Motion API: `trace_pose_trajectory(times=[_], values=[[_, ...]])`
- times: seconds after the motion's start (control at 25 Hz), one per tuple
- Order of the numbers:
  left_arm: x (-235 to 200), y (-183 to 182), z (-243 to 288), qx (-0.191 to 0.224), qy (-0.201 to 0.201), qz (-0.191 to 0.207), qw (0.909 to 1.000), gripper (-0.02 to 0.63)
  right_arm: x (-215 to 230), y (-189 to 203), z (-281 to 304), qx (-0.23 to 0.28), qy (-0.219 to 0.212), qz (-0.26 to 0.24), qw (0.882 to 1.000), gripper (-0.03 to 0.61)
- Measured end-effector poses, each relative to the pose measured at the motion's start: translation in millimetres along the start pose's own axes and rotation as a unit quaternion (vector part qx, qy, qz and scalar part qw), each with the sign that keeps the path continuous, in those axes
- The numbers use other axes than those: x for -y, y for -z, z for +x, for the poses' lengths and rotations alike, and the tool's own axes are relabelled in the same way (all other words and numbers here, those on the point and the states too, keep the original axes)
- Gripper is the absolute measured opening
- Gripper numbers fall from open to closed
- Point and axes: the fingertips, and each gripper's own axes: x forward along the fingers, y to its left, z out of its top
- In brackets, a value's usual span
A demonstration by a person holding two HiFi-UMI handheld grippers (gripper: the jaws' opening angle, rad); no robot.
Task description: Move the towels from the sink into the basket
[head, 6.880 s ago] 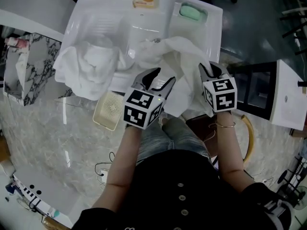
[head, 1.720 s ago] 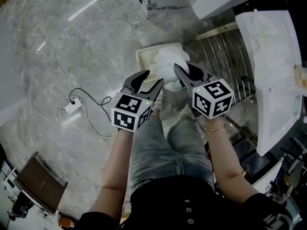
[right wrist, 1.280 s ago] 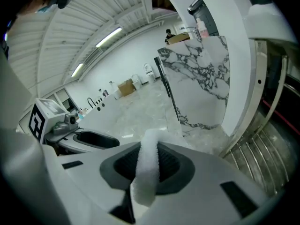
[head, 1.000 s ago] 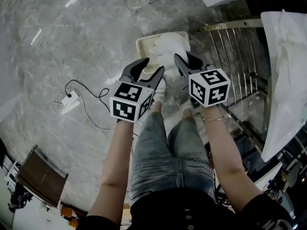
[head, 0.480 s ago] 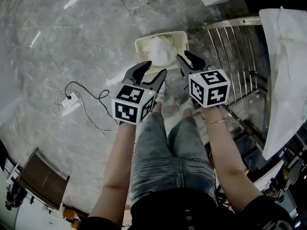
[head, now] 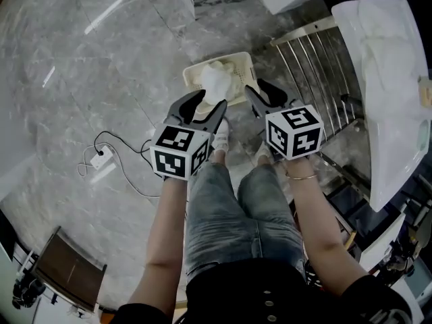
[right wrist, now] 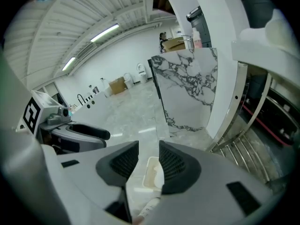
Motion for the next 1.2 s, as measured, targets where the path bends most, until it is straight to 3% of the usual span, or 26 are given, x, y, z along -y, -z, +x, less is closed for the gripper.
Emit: trace_pose_trajectory(times=[0.36, 0.68, 1.2], values=[[43.3, -27.7, 1.8, 0.003, 0.036, 0.037, 0.9987, 0.209, 14.0, -17.8, -68.5, 0.023, 0.025, -0.011, 0.999, 0.126], [97.1, -80.9, 5.8, 0.03, 0.057, 0.091, 0.9938, 0.209, 35.4, -65.8, -145.6, 0.099, 0.057, -0.022, 0.993, 0.13], [224.8, -178.2, 20.2, 0.07, 0.101, 0.194, 0.9733, 0.209, 88.3, -124.1, -256.3, 0.196, 0.086, -0.028, 0.976, 0.136]])
